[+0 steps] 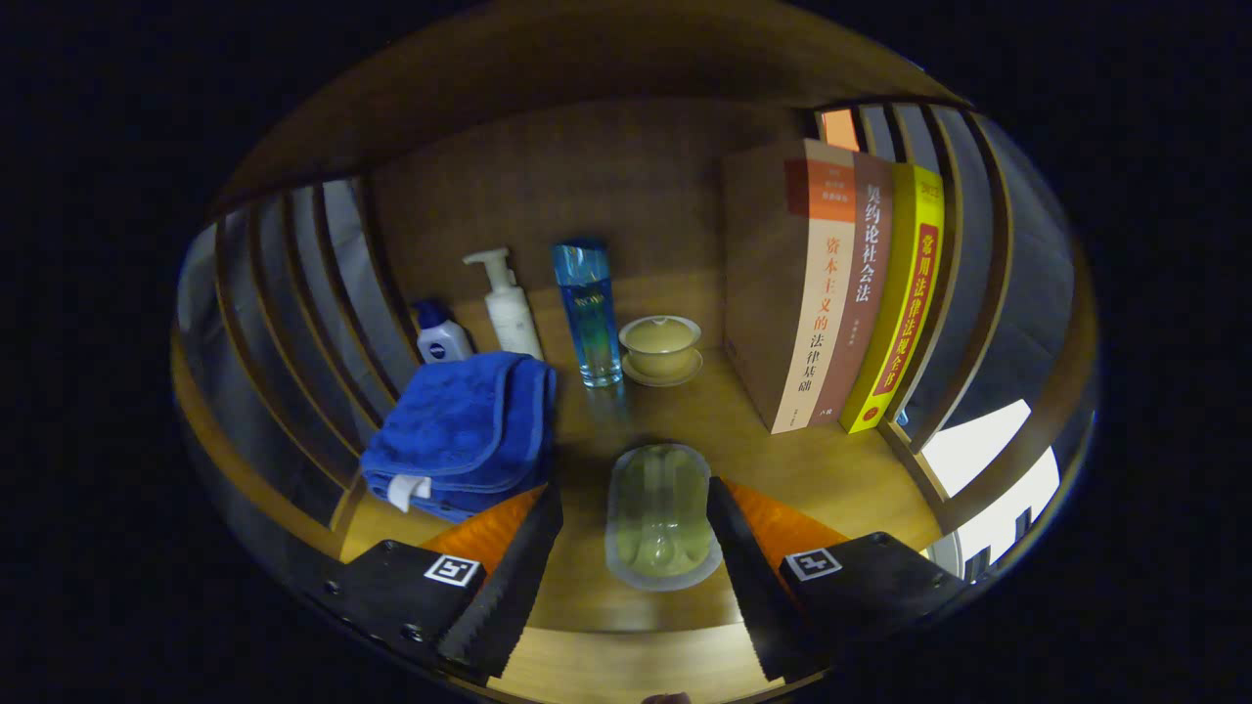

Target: Pull open the drawer, take out the items inside it, and place them on the countertop above the cabinet.

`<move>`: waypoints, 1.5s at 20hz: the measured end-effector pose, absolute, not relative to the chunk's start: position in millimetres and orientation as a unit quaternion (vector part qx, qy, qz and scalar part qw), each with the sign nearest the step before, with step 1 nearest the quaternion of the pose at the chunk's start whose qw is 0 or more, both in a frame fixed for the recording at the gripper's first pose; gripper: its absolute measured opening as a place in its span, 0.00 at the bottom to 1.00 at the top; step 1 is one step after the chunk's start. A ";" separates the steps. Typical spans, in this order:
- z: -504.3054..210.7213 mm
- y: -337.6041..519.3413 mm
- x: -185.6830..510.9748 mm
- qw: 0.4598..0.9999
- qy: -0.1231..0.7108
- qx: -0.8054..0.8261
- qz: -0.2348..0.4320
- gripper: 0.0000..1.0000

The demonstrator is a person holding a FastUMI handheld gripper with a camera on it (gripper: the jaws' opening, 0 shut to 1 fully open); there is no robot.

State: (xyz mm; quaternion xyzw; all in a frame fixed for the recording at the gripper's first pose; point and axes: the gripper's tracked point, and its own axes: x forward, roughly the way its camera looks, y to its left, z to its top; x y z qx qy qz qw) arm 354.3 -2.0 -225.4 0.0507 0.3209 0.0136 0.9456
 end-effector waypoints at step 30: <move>-94.2 16.0 32.4 0.999 -0.027 0.010 0.027 0.97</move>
